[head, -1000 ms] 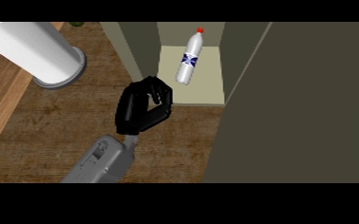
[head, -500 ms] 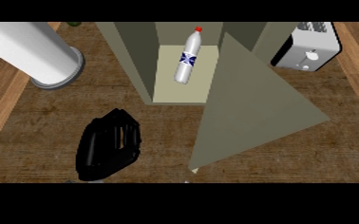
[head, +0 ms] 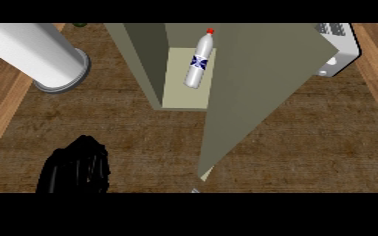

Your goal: Pick up the bottled water, place it into the cabinet and close the cabinet

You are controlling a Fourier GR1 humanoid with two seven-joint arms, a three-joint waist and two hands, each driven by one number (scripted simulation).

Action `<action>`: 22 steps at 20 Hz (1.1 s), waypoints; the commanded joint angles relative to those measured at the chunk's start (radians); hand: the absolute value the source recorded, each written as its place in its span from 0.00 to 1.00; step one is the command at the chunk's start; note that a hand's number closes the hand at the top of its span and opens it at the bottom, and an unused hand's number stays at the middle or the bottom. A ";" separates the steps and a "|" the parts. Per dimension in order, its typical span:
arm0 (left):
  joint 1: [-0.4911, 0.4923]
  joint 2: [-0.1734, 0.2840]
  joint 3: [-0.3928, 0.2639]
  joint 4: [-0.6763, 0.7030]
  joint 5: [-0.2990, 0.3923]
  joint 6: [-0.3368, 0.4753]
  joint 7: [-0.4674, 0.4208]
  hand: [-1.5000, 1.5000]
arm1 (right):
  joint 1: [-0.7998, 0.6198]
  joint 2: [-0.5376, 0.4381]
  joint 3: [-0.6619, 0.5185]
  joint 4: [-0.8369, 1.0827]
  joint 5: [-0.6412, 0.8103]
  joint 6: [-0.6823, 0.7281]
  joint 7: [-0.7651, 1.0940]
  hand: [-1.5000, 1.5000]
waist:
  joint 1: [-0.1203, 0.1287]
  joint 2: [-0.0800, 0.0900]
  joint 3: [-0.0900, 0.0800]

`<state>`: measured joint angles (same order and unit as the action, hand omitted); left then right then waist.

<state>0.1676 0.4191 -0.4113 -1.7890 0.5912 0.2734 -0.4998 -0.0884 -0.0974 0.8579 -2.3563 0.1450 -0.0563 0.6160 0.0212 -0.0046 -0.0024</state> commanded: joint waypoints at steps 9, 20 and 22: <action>0.173 0.107 0.121 -0.065 0.079 -0.149 -0.050 1.00 | -0.406 0.088 -0.033 0.239 0.053 -0.236 0.055 1.00 | 0.029 0.006 -0.001; 0.209 0.160 0.218 -0.062 0.132 -0.251 -0.031 1.00 | -0.719 0.096 -0.300 0.658 -0.296 -0.352 -0.038 1.00 | 0.021 0.010 0.002; 0.214 0.154 0.234 -0.005 0.144 -0.312 -0.071 1.00 | -0.692 0.097 -0.376 0.731 -0.389 -0.262 -0.114 1.00 | 0.015 0.012 0.002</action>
<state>0.3709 0.5636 -0.2092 -1.8271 0.7132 0.0204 -0.5570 -0.7213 -0.0131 0.5783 -1.7705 -0.1051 -0.3643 0.5639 0.0442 0.0065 -0.0013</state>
